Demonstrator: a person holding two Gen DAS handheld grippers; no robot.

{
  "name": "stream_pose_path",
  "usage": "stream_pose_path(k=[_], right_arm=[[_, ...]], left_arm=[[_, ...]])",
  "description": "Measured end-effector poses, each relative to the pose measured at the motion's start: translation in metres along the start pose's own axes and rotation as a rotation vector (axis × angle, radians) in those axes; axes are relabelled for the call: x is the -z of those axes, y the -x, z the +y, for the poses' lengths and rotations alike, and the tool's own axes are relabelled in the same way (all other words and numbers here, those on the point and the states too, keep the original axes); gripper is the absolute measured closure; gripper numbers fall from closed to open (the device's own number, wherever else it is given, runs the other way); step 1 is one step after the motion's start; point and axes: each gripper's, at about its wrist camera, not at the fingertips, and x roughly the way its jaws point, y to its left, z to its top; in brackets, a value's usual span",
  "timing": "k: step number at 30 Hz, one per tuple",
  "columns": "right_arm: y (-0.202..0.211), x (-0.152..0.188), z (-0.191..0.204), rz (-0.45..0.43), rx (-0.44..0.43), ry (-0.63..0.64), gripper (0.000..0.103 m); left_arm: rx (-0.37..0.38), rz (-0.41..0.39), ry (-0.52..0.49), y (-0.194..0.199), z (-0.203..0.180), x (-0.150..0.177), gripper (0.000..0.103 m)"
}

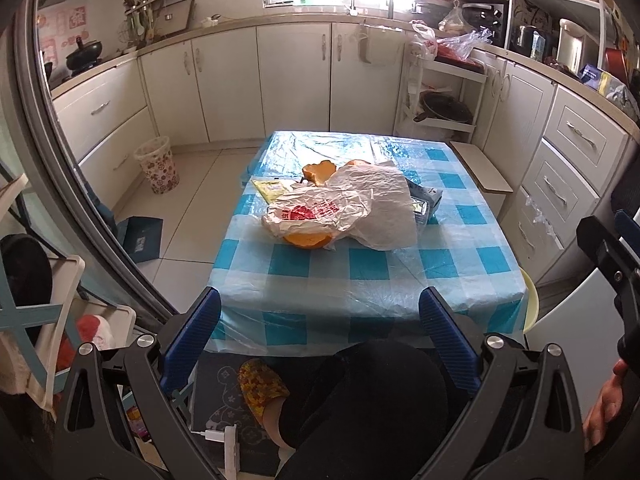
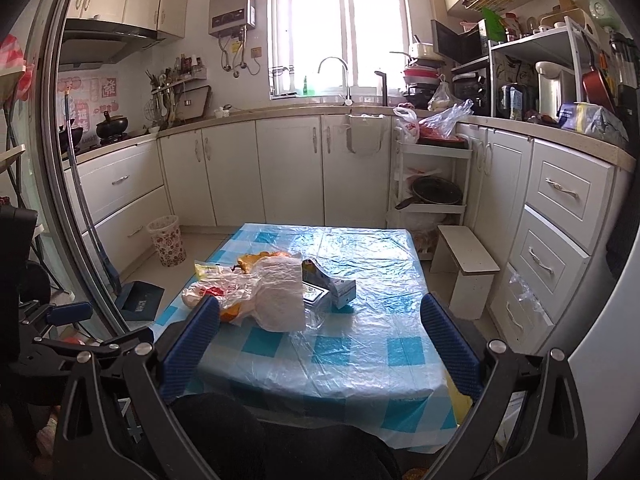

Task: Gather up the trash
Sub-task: 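Move both tools toward the trash on the table, then grasp the white plastic bag with red print with the left gripper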

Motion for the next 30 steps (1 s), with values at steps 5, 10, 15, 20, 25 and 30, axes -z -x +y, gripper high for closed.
stream_pose_path(k=[5, 10, 15, 20, 25, 30], right_arm=[[-0.035, -0.012, 0.002, 0.026, -0.062, -0.006, 0.007], [-0.092, -0.019, 0.010, 0.149, -0.149, -0.022, 0.007], [-0.160, -0.021, 0.024, 0.275, -0.154, 0.036, 0.007], [-0.214, -0.010, 0.021, 0.365, -0.135, 0.035, 0.007], [-0.247, -0.002, 0.016, 0.391, -0.204, -0.025, 0.023], [-0.273, 0.008, 0.010, 0.447, -0.309, -0.109, 0.079]], left_arm=[[0.028, 0.028, 0.065, -0.023, 0.029, -0.007, 0.008], [0.054, 0.065, 0.104, -0.054, 0.049, -0.013, 0.008], [0.073, 0.106, 0.130, -0.096, 0.059, -0.021, 0.008], [0.090, 0.148, 0.156, -0.143, 0.060, -0.036, 0.008], [0.076, 0.193, 0.188, -0.190, 0.058, -0.054, 0.008], [0.051, 0.227, 0.242, -0.221, 0.058, -0.068, 0.020]])
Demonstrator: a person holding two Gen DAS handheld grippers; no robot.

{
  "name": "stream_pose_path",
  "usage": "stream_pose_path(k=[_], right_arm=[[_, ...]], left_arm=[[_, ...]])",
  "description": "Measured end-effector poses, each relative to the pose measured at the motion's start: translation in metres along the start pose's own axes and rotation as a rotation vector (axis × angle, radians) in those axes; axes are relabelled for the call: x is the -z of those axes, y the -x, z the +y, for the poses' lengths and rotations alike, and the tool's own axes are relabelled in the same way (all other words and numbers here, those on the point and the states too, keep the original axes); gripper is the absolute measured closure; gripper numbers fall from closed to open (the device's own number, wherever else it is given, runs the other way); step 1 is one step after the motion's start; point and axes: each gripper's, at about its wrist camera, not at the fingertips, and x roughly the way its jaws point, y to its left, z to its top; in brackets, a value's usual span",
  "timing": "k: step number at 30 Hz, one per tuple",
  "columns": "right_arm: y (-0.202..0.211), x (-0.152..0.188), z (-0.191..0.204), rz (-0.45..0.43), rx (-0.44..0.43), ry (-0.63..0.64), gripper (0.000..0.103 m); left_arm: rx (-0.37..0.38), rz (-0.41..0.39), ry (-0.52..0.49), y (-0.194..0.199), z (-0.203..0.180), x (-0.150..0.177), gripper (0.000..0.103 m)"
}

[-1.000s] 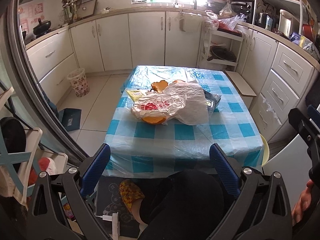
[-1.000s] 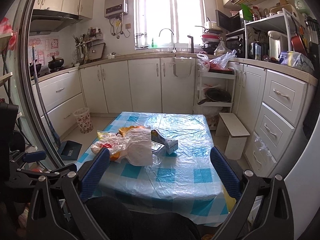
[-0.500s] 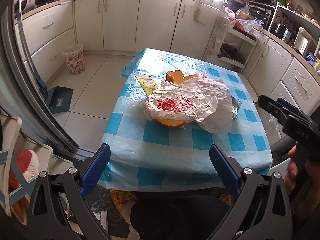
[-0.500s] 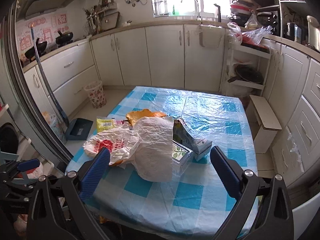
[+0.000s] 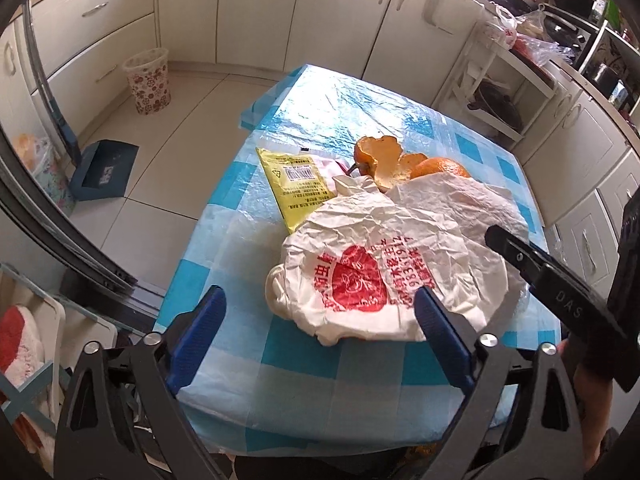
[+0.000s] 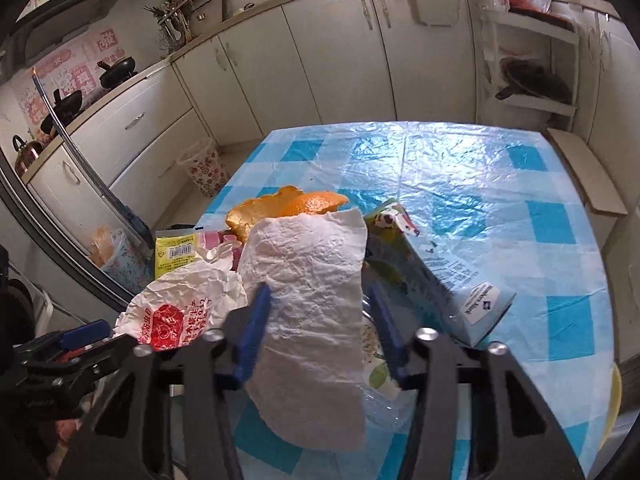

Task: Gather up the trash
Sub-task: 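Grasp the white plastic bag with red print with the left gripper, then carry the white plastic bag to the yellow bucket and release it with the left gripper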

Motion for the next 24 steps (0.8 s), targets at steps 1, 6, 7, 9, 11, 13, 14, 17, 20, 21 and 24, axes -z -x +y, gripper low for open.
stream_pose_path(k=[1, 6, 7, 9, 11, 13, 14, 17, 20, 21, 24], right_arm=[[-0.001, 0.000, -0.002, -0.001, -0.028, -0.006, 0.090], [0.004, -0.008, -0.009, -0.049, -0.146, -0.002, 0.100], [0.008, -0.010, -0.011, -0.063, -0.170, -0.002, 0.100], [0.014, -0.013, -0.014, -0.084, -0.233, -0.016, 0.100], [0.024, -0.014, -0.014, -0.116, -0.289, -0.021, 0.100], [0.036, -0.016, -0.011, -0.154, -0.340, -0.013, 0.100], [0.043, -0.016, -0.010, -0.175, -0.359, -0.006, 0.100], [0.060, -0.016, -0.011, -0.230, -0.415, -0.013, 0.100], [0.073, -0.013, -0.026, -0.268, -0.480, -0.089, 0.100], [0.077, -0.012, -0.032, -0.280, -0.494, -0.118, 0.100], [0.097, -0.004, -0.050, -0.323, -0.514, -0.201, 0.100]], left_arm=[[0.004, 0.013, 0.011, -0.004, 0.000, -0.003, 0.035], [0.009, 0.038, 0.041, -0.010, -0.001, -0.011, 0.086], [0.014, 0.032, 0.042, -0.008, -0.001, -0.012, 0.087], [0.016, 0.006, 0.032, 0.000, -0.003, -0.013, 0.088], [0.033, -0.016, 0.028, 0.009, -0.004, -0.013, 0.089], [0.049, -0.039, 0.021, 0.022, -0.005, -0.012, 0.090], [0.056, -0.051, 0.015, 0.028, -0.006, -0.012, 0.090], [0.076, -0.085, 0.002, 0.050, -0.010, -0.013, 0.090], [0.078, -0.132, -0.011, 0.077, -0.014, -0.014, 0.090], [0.077, -0.149, -0.015, 0.086, -0.016, -0.015, 0.090], [0.085, -0.180, -0.019, 0.109, -0.017, -0.013, 0.090]])
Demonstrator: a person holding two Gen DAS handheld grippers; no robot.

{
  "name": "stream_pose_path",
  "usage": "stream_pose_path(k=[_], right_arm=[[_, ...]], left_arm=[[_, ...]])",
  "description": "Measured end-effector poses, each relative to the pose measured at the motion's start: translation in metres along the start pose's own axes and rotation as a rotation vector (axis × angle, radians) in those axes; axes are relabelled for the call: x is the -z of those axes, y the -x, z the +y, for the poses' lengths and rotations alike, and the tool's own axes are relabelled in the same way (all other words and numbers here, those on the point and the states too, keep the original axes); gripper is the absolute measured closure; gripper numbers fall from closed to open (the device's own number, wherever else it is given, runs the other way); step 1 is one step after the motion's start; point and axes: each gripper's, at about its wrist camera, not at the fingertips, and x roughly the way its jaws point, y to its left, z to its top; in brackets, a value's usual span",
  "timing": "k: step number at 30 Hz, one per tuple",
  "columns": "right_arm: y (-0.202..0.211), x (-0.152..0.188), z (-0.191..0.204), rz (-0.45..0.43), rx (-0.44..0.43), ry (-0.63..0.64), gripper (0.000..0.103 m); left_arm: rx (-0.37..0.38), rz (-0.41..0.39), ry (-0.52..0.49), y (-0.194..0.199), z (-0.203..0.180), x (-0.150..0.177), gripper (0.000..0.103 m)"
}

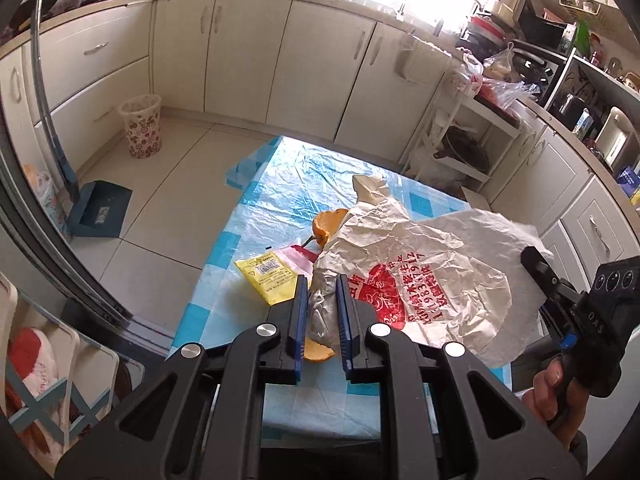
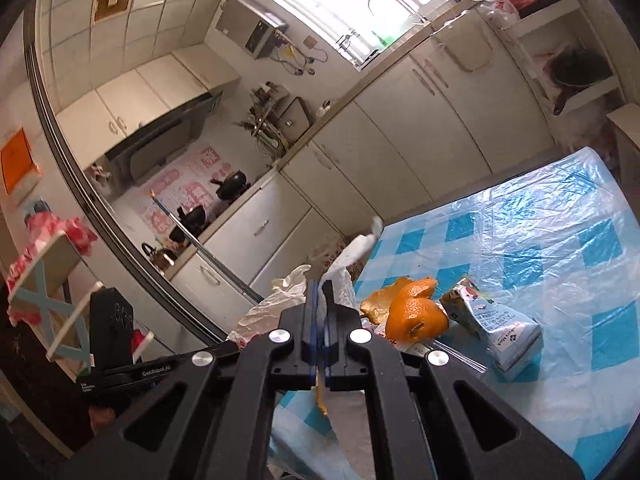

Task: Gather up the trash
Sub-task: 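Carry the white plastic bag to the yellow bucket and release it with the left gripper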

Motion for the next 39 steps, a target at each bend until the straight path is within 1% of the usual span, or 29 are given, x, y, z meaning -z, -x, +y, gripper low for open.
stream_pose_path(k=[3, 7, 10, 14, 16, 19, 22, 24, 28, 32, 35, 39], right_arm=[[0.035, -0.002, 0.006, -0.060, -0.003, -0.020, 0.100], [0.090, -0.003, 0.022, -0.117, 0.050, 0.020, 0.100], [0.133, -0.001, 0.027, -0.158, 0.135, 0.056, 0.100], [0.187, 0.005, 0.018, -0.210, 0.268, 0.066, 0.100], [0.207, 0.011, 0.008, -0.231, 0.334, 0.059, 0.100], [0.226, 0.021, -0.016, -0.244, 0.420, 0.012, 0.100], [0.231, 0.030, -0.047, -0.231, 0.508, -0.028, 0.100], [0.232, 0.037, -0.073, -0.204, 0.579, -0.054, 0.100], [0.225, 0.048, -0.127, -0.150, 0.677, -0.133, 0.100], [0.219, 0.057, -0.177, -0.122, 0.729, -0.216, 0.100], [0.215, 0.066, -0.205, -0.105, 0.746, -0.269, 0.100], [0.210, 0.076, -0.244, -0.062, 0.757, -0.338, 0.100]], left_arm=[[0.020, -0.023, -0.009, 0.021, -0.005, -0.002, 0.090], [0.064, -0.055, -0.054, 0.050, -0.030, 0.001, 0.090], [0.105, -0.056, -0.103, 0.060, -0.058, 0.007, 0.089], [0.164, -0.029, -0.194, 0.060, -0.108, 0.026, 0.089], [0.187, -0.005, -0.241, 0.054, -0.135, 0.036, 0.089], [0.208, 0.021, -0.308, 0.041, -0.171, 0.052, 0.089], [0.217, 0.064, -0.369, 0.019, -0.208, 0.064, 0.089], [0.210, 0.090, -0.418, 0.001, -0.235, 0.074, 0.089], [0.191, 0.145, -0.523, -0.042, -0.286, 0.094, 0.089], [0.150, 0.191, -0.637, -0.086, -0.339, 0.120, 0.089], [0.104, 0.218, -0.716, -0.117, -0.370, 0.141, 0.089], [0.051, 0.265, -0.809, -0.154, -0.398, 0.168, 0.089]])
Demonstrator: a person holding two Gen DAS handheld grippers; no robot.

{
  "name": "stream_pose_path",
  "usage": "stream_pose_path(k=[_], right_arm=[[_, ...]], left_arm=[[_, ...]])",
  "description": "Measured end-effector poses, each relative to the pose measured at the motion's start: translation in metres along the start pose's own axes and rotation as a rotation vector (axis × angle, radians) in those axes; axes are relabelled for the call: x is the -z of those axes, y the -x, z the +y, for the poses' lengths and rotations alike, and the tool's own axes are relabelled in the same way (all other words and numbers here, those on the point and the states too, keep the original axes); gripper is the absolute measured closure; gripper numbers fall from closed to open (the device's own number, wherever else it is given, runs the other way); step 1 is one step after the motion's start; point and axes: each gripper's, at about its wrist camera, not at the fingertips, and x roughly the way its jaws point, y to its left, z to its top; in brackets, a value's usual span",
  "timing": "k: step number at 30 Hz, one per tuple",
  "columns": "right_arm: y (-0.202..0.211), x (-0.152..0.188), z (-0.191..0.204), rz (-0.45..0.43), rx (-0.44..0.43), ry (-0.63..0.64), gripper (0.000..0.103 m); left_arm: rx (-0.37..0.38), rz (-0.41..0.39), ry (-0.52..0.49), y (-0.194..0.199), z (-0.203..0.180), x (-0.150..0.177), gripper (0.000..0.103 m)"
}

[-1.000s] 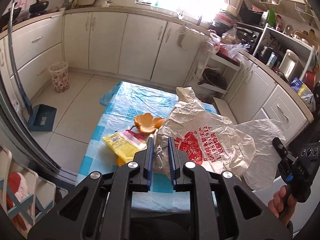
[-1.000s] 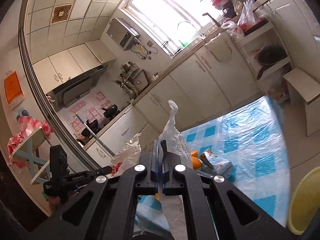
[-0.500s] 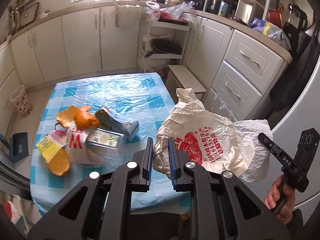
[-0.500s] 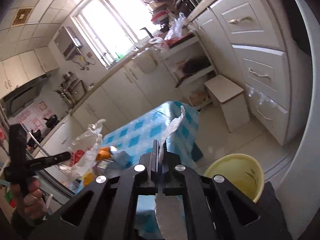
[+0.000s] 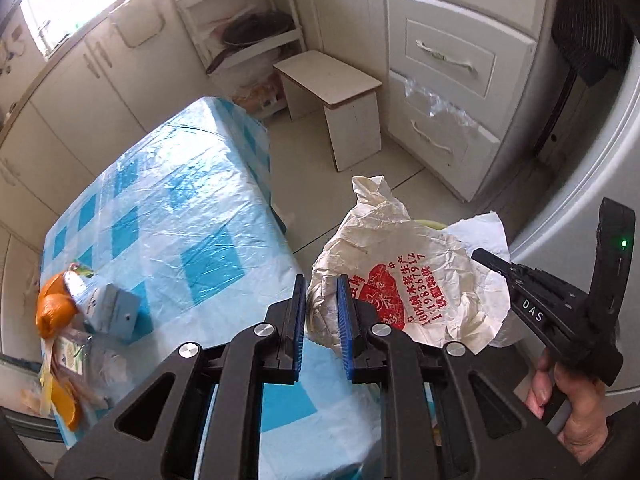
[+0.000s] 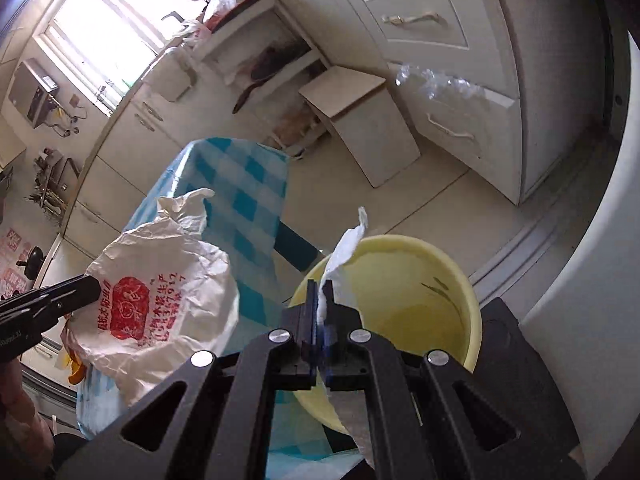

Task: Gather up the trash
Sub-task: 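Carry the white plastic bag to the yellow bucket and release it with the left gripper, then return both tools to the table over the orange peels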

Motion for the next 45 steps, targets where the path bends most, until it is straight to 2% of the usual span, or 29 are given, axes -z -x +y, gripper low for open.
stream_pose_path(k=[2, 4, 5, 6, 8, 14, 18, 21, 25, 29, 34, 38, 41, 45], right_arm=[[-0.012, 0.001, -0.014, 0.037, 0.018, -0.025, 0.095], [-0.018, 0.003, -0.026, 0.053, 0.032, -0.052, 0.059], [-0.017, 0.004, -0.030, 0.041, 0.044, -0.063, 0.052], [-0.014, 0.005, -0.033, 0.029, 0.044, -0.071, 0.050], [-0.009, 0.008, -0.039, 0.027, 0.037, -0.085, 0.050], [0.020, 0.010, -0.026, -0.001, 0.033, -0.041, 0.045], [0.048, 0.013, 0.000, -0.049, 0.022, 0.026, 0.038], [0.071, 0.017, 0.028, -0.085, 0.006, 0.086, 0.037], [0.106, 0.022, 0.071, -0.145, -0.025, 0.159, 0.032], [0.133, 0.031, 0.119, -0.192, -0.081, 0.229, 0.031], [0.155, 0.046, 0.177, -0.218, -0.163, 0.285, 0.029], [0.163, 0.063, 0.219, -0.230, -0.224, 0.331, 0.028], [0.159, 0.082, 0.244, -0.226, -0.249, 0.381, 0.027], [0.140, 0.106, 0.259, -0.170, -0.246, 0.413, 0.027]], left_arm=[[-0.006, 0.040, -0.044, -0.020, -0.014, -0.004, 0.089], [-0.022, 0.069, -0.083, -0.035, -0.026, -0.007, 0.083], [-0.014, 0.088, -0.101, -0.043, -0.031, -0.007, 0.076], [-0.005, 0.096, -0.110, -0.048, -0.036, -0.009, 0.071], [-0.016, 0.088, -0.120, -0.050, -0.039, -0.009, 0.054], [-0.048, 0.004, -0.121, -0.021, -0.032, -0.008, 0.039], [-0.073, -0.069, -0.083, 0.015, -0.013, -0.001, 0.035], [-0.091, -0.116, -0.055, 0.042, 0.003, 0.010, 0.033], [-0.122, -0.180, -0.015, 0.083, 0.030, 0.033, 0.029], [-0.146, -0.221, 0.053, 0.116, 0.064, 0.060, 0.027], [-0.172, -0.244, 0.160, 0.145, 0.110, 0.094, 0.025], [-0.196, -0.250, 0.290, 0.159, 0.158, 0.129, 0.023], [-0.219, -0.234, 0.407, 0.162, 0.198, 0.156, 0.023], [-0.235, -0.213, 0.570, 0.163, 0.248, 0.191, 0.023]])
